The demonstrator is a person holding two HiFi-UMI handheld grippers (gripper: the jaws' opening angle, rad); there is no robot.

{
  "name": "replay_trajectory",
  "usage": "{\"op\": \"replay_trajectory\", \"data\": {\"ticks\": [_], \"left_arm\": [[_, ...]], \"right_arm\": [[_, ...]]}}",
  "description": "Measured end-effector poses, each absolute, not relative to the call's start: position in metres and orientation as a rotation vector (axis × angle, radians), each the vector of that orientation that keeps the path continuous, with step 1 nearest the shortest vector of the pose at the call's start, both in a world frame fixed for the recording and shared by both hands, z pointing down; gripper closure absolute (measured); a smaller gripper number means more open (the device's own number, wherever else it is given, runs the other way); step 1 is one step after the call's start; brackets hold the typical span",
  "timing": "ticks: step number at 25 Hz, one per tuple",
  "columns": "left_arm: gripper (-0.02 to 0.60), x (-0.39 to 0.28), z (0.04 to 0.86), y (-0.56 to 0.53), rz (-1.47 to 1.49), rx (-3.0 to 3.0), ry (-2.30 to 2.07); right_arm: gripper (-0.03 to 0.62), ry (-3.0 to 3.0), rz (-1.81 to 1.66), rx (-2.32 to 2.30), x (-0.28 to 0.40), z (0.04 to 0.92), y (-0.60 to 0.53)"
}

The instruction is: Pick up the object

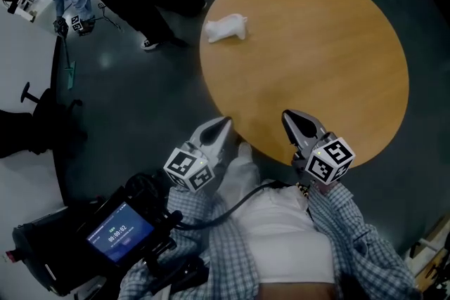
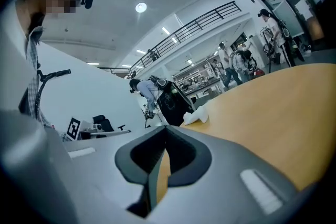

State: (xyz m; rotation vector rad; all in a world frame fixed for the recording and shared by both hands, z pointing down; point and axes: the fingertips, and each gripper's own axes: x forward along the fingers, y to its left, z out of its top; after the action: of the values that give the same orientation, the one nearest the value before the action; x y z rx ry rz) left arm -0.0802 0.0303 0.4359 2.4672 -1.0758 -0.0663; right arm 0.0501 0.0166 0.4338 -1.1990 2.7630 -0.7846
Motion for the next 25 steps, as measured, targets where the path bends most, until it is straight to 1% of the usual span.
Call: {"op": "replay_trajectory", "data": {"ticks": [6,11,21,22,24,25], "left_arm": [[0.583,-0.11,0.443,-0.028,0.004,2.487,-1.008],[0.583,-0.117,0.452,-0.055,0.112,2.529,-1.004],[0.578,-0.125,0.48,-0.148,0.669,2.735,-0.921],[0.558,-0.127,0.484,-0.157,0.728,2.754,-0.9],[0.492,-0.128,0.493,-0.172,0.852,2.788,-0.838],[0.469,-0.126,0.498,-0.179,0.913,2.8,-0.801]], "right_arm": [[0.591,2.723,-0.831,-1.279,0.02,0.438,-0.033],[0.591,2.715,-0.87,-1.307,0.018,0.442,-0.039],[0.591,2.741,-0.91,-1.306,0.024,0.452,-0.08],[0.591,2.746,-0.912,-1.305,0.025,0.452,-0.083],[0.591,2.746,-0.92,-1.308,0.028,0.453,-0.088],[0.591,2.741,-0.927,-1.313,0.031,0.454,-0.09]]}}
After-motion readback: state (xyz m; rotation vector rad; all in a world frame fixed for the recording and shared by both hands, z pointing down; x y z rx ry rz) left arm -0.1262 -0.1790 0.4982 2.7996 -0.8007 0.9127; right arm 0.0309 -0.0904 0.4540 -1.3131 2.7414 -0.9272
